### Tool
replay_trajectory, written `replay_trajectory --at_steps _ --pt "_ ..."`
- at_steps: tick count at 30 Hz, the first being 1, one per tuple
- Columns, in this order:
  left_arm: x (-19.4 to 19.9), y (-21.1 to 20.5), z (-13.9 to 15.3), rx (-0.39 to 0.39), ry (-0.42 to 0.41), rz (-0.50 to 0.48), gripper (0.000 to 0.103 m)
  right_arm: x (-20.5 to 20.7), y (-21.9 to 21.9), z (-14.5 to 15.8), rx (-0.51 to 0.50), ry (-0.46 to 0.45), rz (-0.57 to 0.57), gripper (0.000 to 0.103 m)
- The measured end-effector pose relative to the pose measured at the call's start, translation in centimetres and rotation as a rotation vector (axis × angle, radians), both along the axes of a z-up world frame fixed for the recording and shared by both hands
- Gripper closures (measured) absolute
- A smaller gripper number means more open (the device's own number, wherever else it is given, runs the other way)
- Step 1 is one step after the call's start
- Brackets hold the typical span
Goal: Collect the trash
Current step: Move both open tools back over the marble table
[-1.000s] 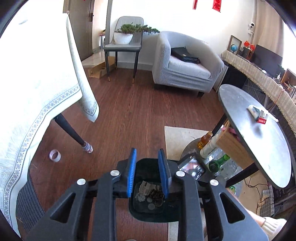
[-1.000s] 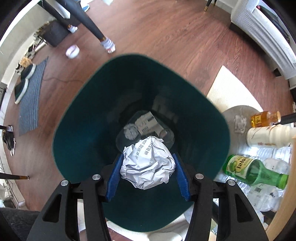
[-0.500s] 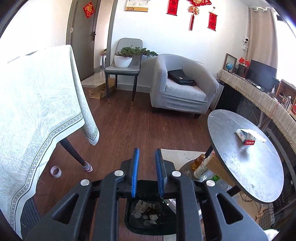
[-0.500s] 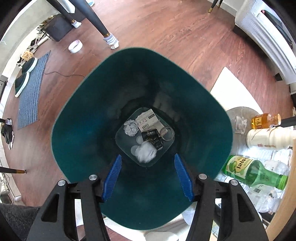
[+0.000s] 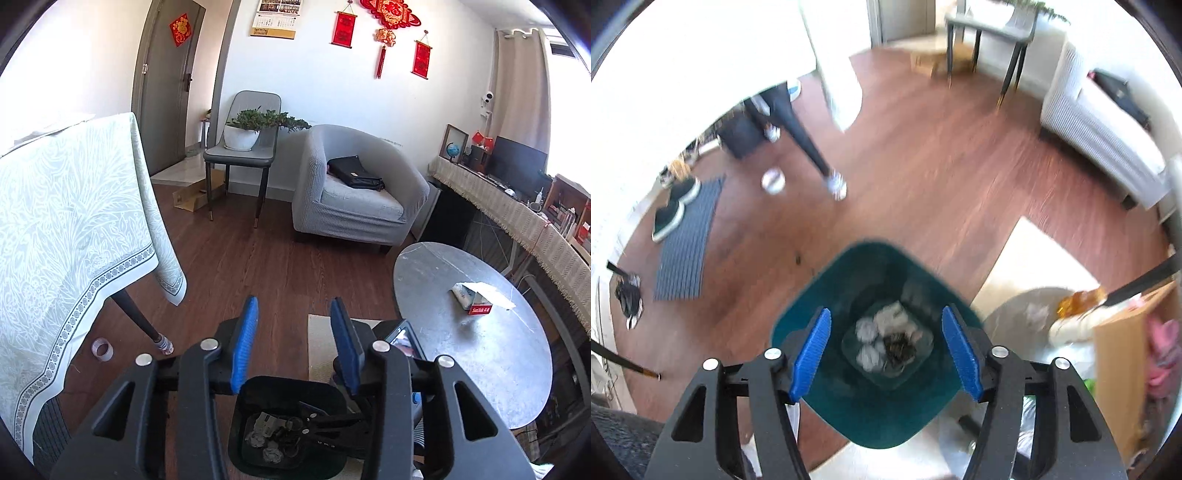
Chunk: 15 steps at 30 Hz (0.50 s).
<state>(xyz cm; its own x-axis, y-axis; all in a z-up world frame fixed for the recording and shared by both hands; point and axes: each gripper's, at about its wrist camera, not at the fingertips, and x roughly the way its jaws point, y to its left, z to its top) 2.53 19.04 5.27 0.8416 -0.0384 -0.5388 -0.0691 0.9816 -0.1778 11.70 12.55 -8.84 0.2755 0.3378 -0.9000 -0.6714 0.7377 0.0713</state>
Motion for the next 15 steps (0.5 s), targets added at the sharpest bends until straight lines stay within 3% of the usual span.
replay_trajectory --at_steps 2,5,15 --pt "0.0 -0.7 0.5 0.006 -0.016 -0.006 0.050 0.0 -0.8 2.6 0.040 -0.049 -0.012 0.039" --pt "0.1 -2.2 1.0 0.041 -0.041 -0.019 0.039 0.1 -2.4 5.8 0.082 -0.120 -0.036 0.028" --pt "1.7 -6.0 2.6 0.019 -0.073 -0.074 0.022 1.5 -12.7 13.3 0.119 -0.261 -0.179 0.028"
